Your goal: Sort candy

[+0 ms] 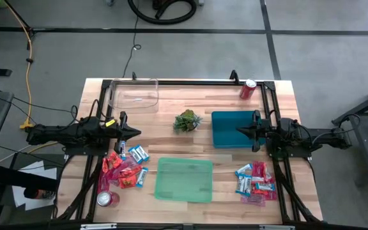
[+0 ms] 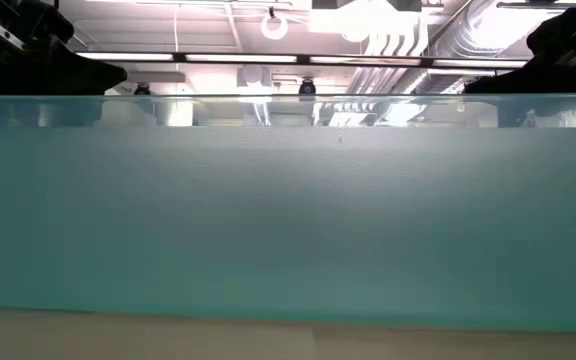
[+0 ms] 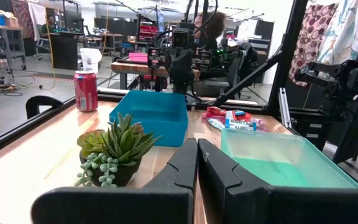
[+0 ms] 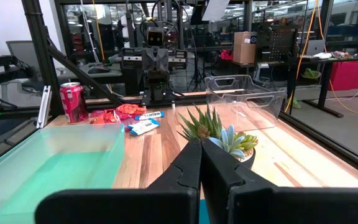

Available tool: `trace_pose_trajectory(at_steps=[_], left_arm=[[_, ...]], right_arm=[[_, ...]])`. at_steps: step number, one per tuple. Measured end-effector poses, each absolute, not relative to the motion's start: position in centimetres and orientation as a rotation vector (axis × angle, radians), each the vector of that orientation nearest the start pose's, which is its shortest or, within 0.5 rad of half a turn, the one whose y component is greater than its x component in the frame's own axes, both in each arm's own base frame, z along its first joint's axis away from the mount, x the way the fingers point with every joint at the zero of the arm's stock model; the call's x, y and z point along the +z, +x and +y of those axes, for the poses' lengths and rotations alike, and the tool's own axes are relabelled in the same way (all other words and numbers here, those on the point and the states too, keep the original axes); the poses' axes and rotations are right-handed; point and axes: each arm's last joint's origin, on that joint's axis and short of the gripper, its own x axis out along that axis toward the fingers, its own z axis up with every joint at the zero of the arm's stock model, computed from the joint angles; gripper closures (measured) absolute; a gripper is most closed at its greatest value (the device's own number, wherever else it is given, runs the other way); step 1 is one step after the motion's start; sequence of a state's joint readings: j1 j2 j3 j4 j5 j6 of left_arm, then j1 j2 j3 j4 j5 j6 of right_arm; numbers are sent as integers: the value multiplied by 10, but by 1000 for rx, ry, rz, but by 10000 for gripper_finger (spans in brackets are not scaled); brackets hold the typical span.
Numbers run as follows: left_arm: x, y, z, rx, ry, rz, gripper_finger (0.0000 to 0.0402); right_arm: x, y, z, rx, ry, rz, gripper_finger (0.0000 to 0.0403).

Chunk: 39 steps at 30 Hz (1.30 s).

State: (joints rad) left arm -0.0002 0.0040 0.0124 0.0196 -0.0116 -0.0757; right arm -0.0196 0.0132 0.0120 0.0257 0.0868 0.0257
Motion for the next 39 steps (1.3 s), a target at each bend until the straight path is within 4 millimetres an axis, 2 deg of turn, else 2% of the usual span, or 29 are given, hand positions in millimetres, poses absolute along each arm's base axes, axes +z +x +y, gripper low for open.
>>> trace_pose_trajectory(at_steps=[34,36,39], left_arm=[[170,97,0,10,-78,-36,401],[174,97,0,5,-123,-73,401],[182,96,0,-16,-352,-160,401]], right_arm=[[169,98,-4,-106,26,-26,402],[169,98,-4,-106,27,-26,402],[169,98,-4,-106,26,-26,402]])
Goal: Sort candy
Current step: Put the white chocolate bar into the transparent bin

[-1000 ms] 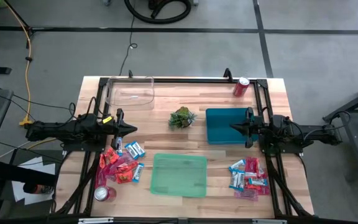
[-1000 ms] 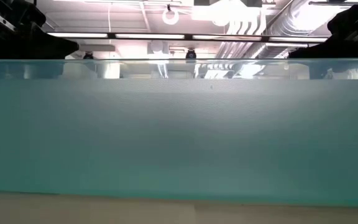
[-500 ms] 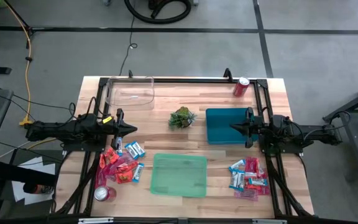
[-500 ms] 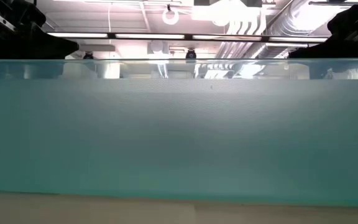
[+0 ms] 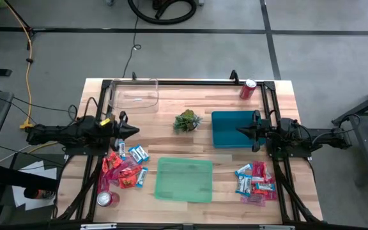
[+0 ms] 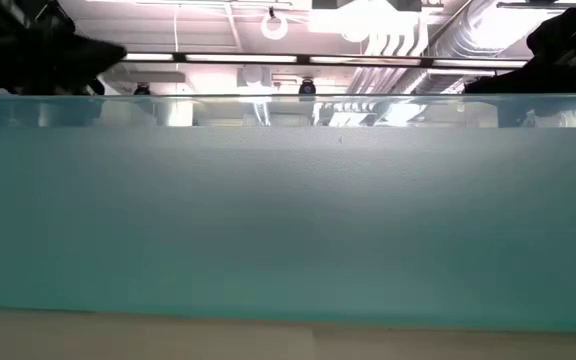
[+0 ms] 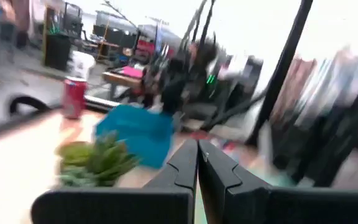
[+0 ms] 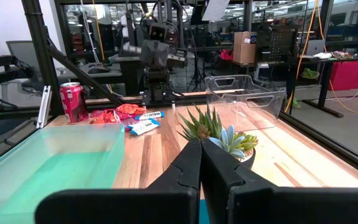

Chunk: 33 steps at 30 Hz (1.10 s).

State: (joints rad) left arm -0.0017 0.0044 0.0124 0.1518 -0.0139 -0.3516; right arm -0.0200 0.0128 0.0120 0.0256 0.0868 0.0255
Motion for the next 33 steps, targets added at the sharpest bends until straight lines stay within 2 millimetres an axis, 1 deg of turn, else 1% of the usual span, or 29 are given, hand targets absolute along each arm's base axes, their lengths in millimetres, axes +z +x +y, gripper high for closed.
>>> trace_pose_trajectory(at_steps=[4,7,9,11,13,15,18,21,22,24,27,31,33], left_arm=[[194,94,4,77,-522,-321,401],[207,90,8,146,-654,-498,401],[214,91,9,183,-678,-518,400],[225,94,9,198,-661,-467,396],[241,100,8,198,-634,-366,384],[257,109,6,182,-576,-191,365],[283,119,3,133,-454,125,325],[298,126,1,106,-307,474,279],[299,128,0,92,-254,579,263],[298,134,0,59,-159,751,235],[288,147,-2,-27,-61,896,199],[259,164,-13,-231,55,1045,173],[243,171,-19,-274,89,1111,170]], right_arm=[[169,98,-4,-107,27,-26,402],[169,98,-4,-107,27,-26,402],[169,98,-4,-106,27,-26,402],[169,98,-4,-106,27,-25,402],[169,98,-4,-106,27,-25,402],[169,98,-4,-106,26,-25,402],[169,98,-4,-106,27,-25,402],[169,98,-4,-106,26,-25,402],[169,98,-4,-106,27,-25,402],[169,98,-4,-106,26,-24,402],[169,98,-4,-106,26,-24,402],[169,98,-4,-106,26,-24,402],[169,98,-4,-106,26,-24,402]])
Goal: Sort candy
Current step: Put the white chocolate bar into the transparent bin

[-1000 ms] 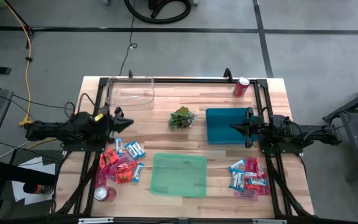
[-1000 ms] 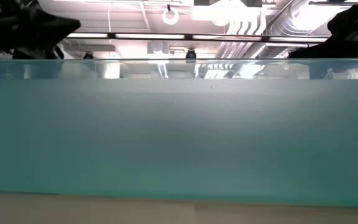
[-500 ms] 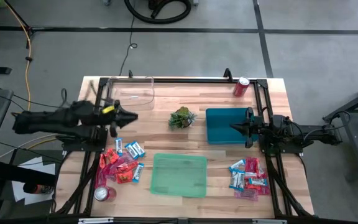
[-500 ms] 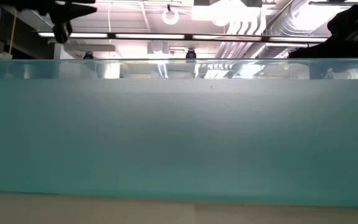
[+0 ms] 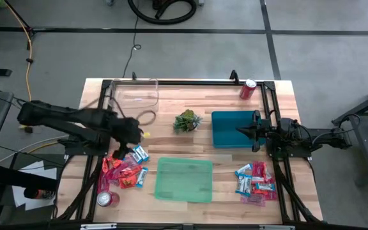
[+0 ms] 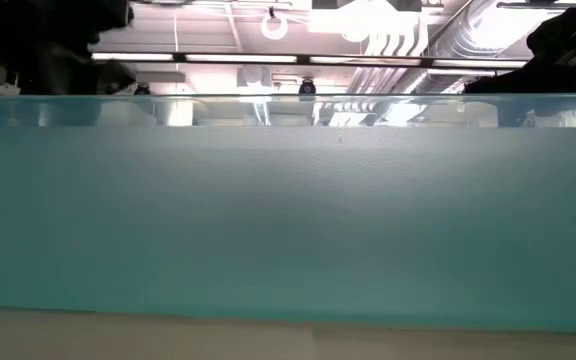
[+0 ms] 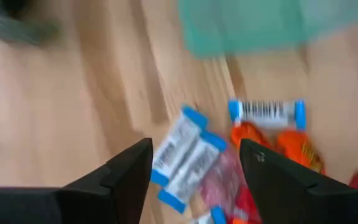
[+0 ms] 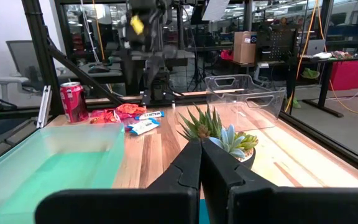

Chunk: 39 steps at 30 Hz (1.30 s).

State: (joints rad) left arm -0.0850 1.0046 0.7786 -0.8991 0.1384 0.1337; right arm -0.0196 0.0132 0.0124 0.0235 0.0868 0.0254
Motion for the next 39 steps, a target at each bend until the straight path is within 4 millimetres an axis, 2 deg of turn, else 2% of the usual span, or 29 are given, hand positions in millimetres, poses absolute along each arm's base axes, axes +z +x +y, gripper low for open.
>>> trace_pose_trajectory(at_steps=[8,17,22,27,31,35,39], left_arm=[[210,208,-34,-289,255,1170,172],[170,222,-45,-317,284,1371,173],[151,229,-45,-242,355,1450,173],[138,235,-46,-241,359,1476,173],[135,238,-47,-242,366,1469,178],[135,239,-43,-241,344,1465,219],[139,240,-34,-229,309,1437,320]], right_arm=[[169,98,-4,-106,26,-24,402],[169,98,-4,-106,26,-24,402],[169,98,-4,-106,26,-24,402],[169,98,-4,-106,26,-24,402],[169,98,-4,-107,26,-24,402],[169,98,-4,-106,26,-24,402],[169,98,-4,-106,26,-24,402]])
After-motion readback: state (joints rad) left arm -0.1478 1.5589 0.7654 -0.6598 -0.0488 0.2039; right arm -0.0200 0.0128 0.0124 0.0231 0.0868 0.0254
